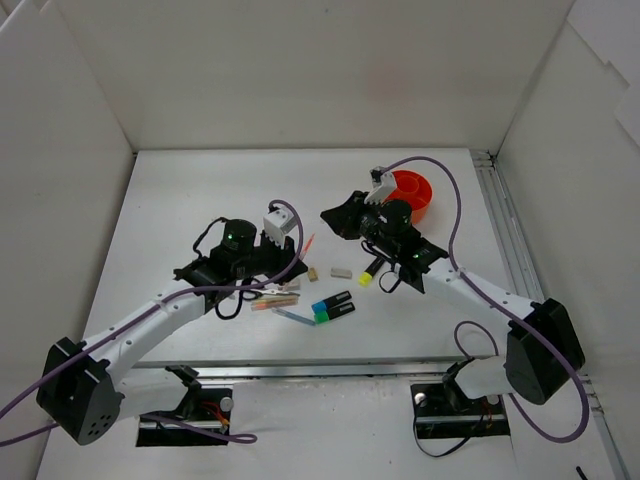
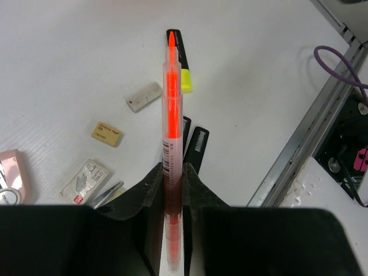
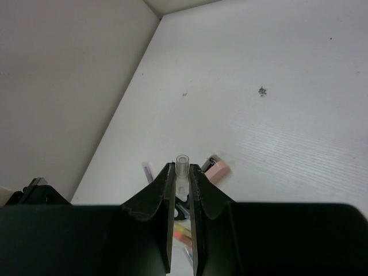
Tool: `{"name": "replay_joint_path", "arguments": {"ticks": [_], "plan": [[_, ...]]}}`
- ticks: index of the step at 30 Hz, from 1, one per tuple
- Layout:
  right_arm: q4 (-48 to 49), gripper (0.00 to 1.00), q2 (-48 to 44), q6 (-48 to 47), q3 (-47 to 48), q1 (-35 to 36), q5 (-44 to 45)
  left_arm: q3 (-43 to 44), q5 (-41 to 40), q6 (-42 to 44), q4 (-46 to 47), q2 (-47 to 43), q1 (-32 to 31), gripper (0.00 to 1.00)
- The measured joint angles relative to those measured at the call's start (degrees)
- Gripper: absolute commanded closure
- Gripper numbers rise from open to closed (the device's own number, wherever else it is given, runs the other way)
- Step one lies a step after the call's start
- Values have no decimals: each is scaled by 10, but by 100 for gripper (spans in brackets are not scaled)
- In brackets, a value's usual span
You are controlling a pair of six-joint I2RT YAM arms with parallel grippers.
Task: Sort the stationery into containers
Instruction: Pick up the pen cap from the center of the board, then close the pen cap on the pen.
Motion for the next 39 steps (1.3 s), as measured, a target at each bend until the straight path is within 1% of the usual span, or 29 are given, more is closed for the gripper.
{"name": "replay_joint_path", "arguments": {"ticks": [5,9,13,39], "plan": [[30,100,43,54,5,1,-17,0,2,-12,19,10,0,100],[42,100,47,68,5,8,-18,0,-1,-16,20,16,0,100],[57,100,47,69,5,12,-14,0,-9,-16,20,16,0,100],[60,100,6,27,-5,28,-10,0,-45,-24,20,5,2,100]]}}
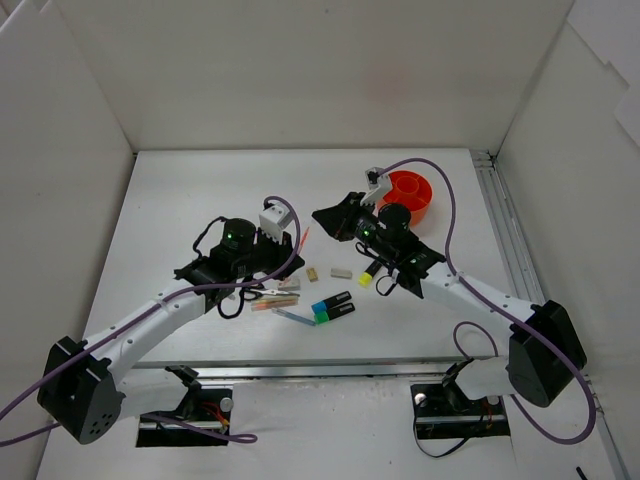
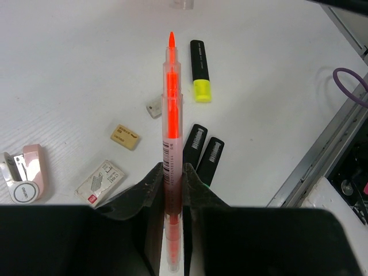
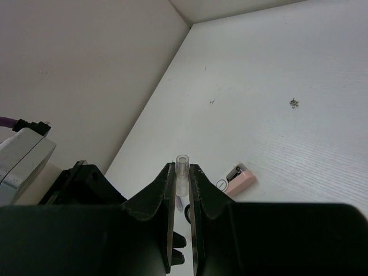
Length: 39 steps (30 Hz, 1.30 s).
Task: Sort the stationery into containers
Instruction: Close the pen cap on the pen.
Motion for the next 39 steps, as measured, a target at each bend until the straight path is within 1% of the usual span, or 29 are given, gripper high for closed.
{"name": "replay_joint_path", "arguments": {"ticks": [15,39], "plan": [[0,100,0,-7,0,16,-17,-7,-6,0,3,0,0,100],[-14,100,0,-31,2,30,1,-27,-12,3,12,-23,2,100]]}}
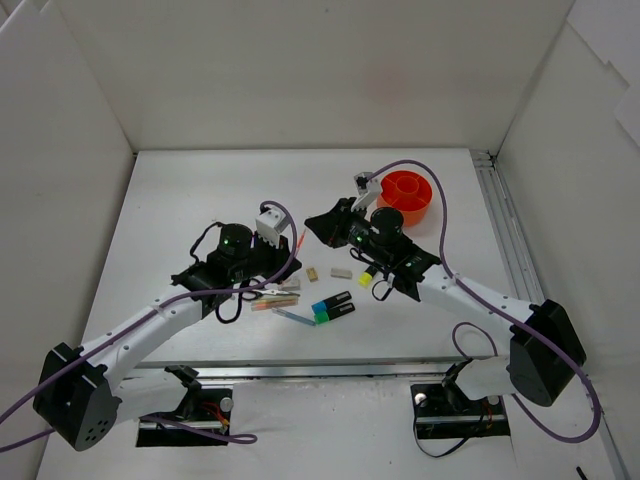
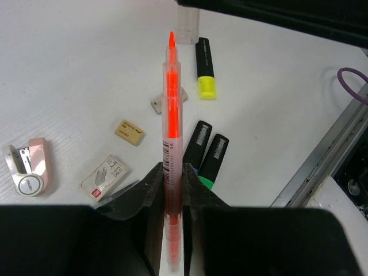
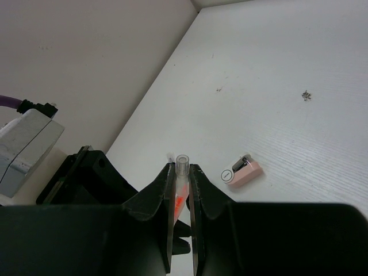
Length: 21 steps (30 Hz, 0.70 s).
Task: Sort the stationery into containers
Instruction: Close the pen cap on the pen.
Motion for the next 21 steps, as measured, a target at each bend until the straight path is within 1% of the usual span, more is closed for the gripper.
{"name": "replay_joint_path", "arguments": {"ticks": [21], "plan": [[0,100,12,2,8,7,11,-11,-2,0,1,-10,0,100]]}}
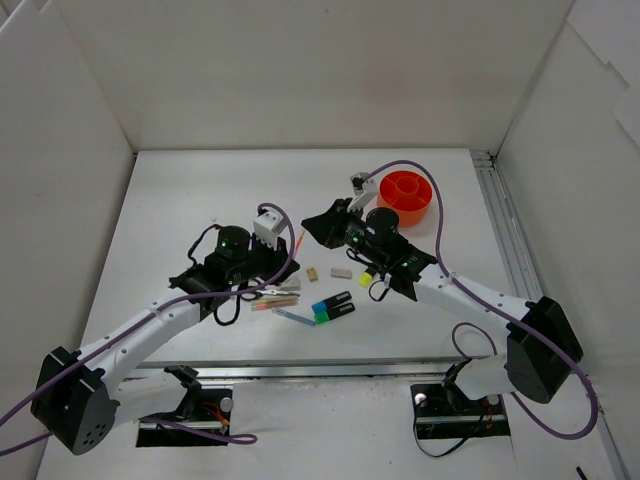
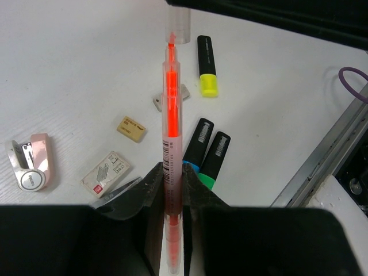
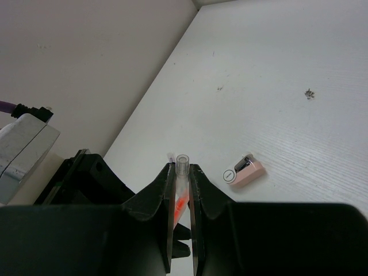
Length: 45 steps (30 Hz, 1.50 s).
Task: Sort the stationery into containers
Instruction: Close the pen cap on the pen.
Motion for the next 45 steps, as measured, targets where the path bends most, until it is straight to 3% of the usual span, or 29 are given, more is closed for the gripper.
{"name": "replay_joint_path", "arguments": {"ticks": [45], "plan": [[-13,100,3,15,5,7,-19,-8,-6,0,9,-16,0,100]]}}
